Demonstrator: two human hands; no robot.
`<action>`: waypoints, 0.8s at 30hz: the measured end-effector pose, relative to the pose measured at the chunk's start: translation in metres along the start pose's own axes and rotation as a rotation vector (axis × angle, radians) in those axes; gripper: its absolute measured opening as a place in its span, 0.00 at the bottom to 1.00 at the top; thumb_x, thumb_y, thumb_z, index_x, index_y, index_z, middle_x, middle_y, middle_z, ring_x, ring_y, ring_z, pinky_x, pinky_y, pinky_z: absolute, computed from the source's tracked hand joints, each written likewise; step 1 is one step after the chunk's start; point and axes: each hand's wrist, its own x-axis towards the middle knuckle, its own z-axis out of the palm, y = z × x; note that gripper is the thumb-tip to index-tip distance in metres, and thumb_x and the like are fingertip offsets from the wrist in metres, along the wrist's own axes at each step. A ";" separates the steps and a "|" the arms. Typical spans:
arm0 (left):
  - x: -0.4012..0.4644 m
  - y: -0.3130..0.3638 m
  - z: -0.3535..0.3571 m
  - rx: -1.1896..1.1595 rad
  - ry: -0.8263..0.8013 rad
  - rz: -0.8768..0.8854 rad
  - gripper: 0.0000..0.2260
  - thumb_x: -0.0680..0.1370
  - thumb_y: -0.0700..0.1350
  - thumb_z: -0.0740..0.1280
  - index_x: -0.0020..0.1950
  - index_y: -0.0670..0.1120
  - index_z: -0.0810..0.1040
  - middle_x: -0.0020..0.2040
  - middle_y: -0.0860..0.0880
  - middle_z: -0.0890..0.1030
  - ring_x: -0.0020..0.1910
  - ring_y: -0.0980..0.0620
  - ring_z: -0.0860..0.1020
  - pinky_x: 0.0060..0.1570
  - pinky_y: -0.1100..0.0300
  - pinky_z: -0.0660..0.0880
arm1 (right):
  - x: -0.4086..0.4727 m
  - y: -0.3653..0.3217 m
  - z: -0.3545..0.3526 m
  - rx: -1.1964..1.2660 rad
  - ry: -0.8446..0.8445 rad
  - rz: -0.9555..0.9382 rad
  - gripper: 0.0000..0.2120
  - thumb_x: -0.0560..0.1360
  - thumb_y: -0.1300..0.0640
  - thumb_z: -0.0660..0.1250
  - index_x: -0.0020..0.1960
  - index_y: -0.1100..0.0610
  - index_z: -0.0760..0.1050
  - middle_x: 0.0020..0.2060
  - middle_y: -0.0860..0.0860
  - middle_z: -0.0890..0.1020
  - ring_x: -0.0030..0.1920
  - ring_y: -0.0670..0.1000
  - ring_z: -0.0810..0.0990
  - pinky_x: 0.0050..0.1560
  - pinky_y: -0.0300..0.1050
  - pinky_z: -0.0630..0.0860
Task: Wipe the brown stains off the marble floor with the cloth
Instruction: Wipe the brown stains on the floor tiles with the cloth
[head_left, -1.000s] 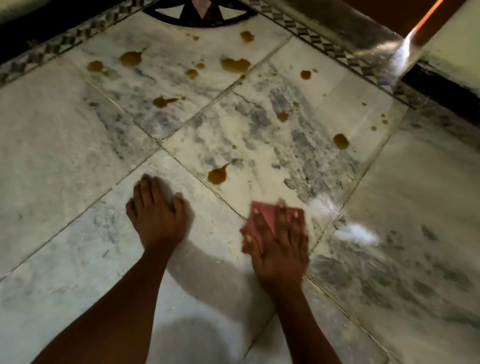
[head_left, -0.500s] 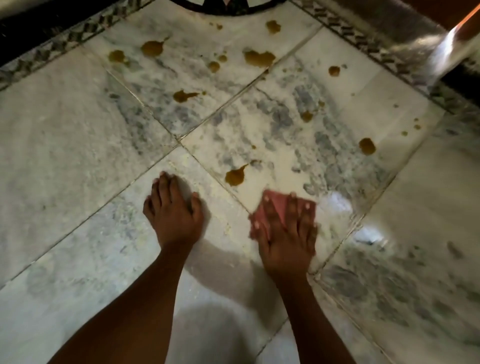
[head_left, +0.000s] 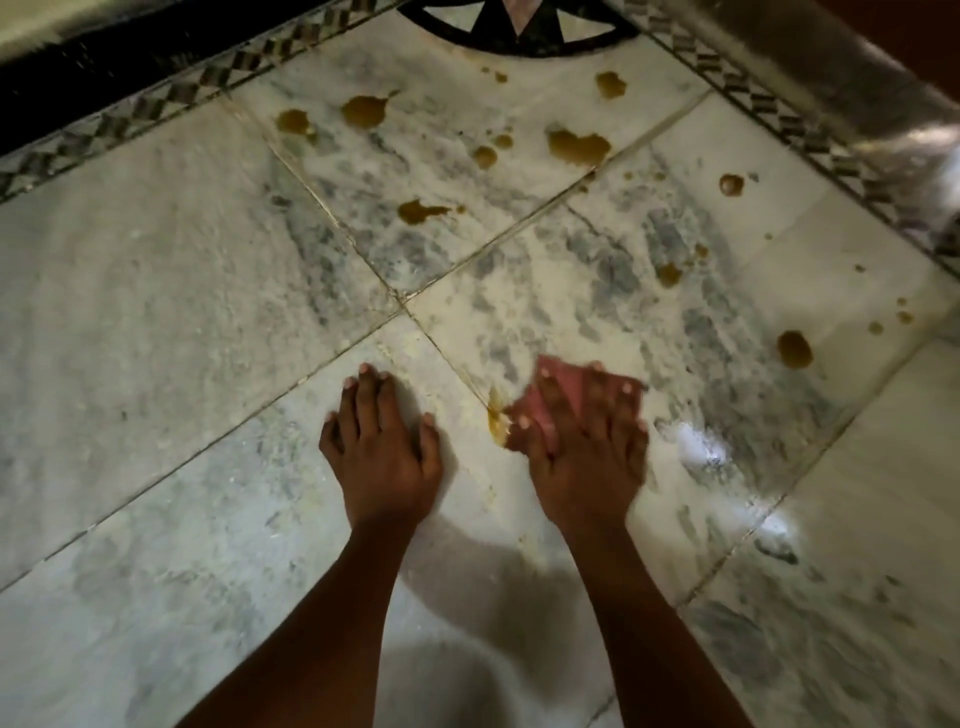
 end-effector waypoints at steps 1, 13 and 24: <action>0.001 0.000 0.000 0.003 -0.003 0.000 0.30 0.83 0.58 0.58 0.81 0.43 0.66 0.84 0.43 0.65 0.83 0.41 0.63 0.77 0.38 0.61 | 0.004 0.006 -0.001 0.009 0.011 0.094 0.32 0.82 0.32 0.52 0.84 0.33 0.50 0.87 0.51 0.48 0.86 0.64 0.42 0.81 0.72 0.51; 0.002 0.000 0.000 0.009 -0.029 -0.021 0.30 0.83 0.58 0.57 0.81 0.42 0.67 0.84 0.43 0.64 0.83 0.41 0.63 0.78 0.38 0.60 | 0.034 -0.022 -0.002 -0.011 -0.108 -0.163 0.30 0.82 0.33 0.47 0.84 0.31 0.47 0.87 0.49 0.46 0.86 0.62 0.39 0.80 0.69 0.51; 0.001 0.001 0.000 -0.014 -0.013 -0.012 0.30 0.83 0.57 0.58 0.82 0.42 0.66 0.84 0.42 0.64 0.84 0.41 0.62 0.78 0.38 0.60 | 0.088 -0.064 -0.009 0.128 -0.258 -0.060 0.26 0.87 0.44 0.49 0.82 0.27 0.47 0.87 0.48 0.40 0.84 0.62 0.32 0.83 0.68 0.44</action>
